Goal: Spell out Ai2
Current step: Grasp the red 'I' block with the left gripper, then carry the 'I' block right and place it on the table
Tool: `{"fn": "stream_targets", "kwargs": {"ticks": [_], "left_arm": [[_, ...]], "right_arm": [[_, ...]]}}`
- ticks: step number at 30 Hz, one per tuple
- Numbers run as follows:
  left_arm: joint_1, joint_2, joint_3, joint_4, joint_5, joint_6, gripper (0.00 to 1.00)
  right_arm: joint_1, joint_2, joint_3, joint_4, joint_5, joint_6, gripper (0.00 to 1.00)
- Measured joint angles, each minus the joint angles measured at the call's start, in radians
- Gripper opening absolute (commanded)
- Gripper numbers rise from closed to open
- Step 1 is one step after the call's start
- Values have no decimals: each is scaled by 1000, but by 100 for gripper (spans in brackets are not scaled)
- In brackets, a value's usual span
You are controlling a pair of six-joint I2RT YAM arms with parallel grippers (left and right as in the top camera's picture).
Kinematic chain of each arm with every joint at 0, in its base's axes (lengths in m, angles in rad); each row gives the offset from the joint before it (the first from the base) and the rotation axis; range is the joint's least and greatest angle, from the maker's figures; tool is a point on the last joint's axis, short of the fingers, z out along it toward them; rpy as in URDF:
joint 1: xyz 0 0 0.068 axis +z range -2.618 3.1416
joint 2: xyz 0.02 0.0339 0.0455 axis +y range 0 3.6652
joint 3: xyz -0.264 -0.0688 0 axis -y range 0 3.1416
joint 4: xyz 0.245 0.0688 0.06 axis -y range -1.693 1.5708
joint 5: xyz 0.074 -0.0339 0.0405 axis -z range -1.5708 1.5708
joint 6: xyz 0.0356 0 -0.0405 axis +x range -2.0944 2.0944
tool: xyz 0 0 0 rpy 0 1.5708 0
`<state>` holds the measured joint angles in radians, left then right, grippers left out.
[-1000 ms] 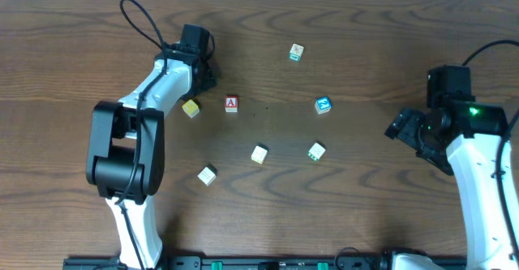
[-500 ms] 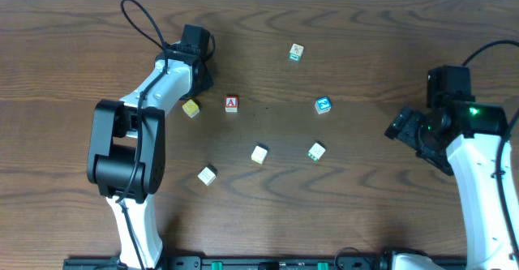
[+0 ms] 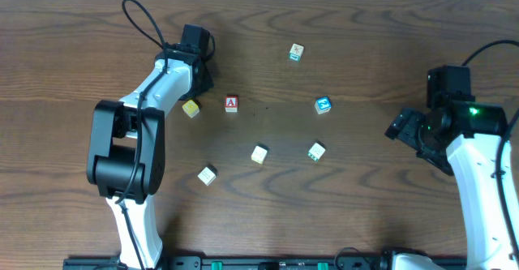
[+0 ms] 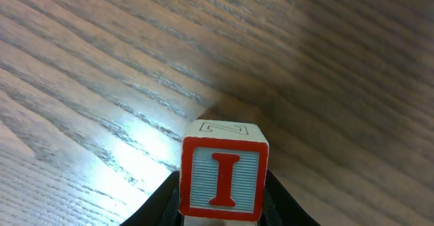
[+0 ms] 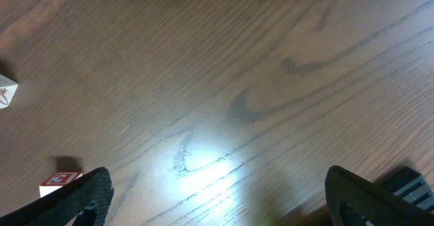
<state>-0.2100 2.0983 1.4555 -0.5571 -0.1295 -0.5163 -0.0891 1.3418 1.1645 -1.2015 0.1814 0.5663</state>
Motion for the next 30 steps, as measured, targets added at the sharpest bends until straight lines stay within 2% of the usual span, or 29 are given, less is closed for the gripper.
{"fn": "stream_targets", "kwargs": {"ticks": [2, 8, 19, 22, 28, 30], "left_arm": [[-11, -5, 0, -17, 4, 19, 18], [-79, -40, -1, -49, 22, 69, 18], [-235, -136, -1, -98, 22, 111, 20], [-273, -136, -1, -103, 35, 113, 27], [-367, -136, -1, -102, 44, 85, 26], [-378, -136, -1, -91, 44, 64, 29]], "right_arm": [[0, 0, 0, 2, 2, 0, 99], [0, 0, 0, 9, 2, 0, 99], [0, 0, 0, 9, 13, 0, 99], [0, 0, 0, 10, 14, 0, 99], [0, 0, 0, 6, 17, 0, 99], [0, 0, 0, -10, 17, 0, 99]]}}
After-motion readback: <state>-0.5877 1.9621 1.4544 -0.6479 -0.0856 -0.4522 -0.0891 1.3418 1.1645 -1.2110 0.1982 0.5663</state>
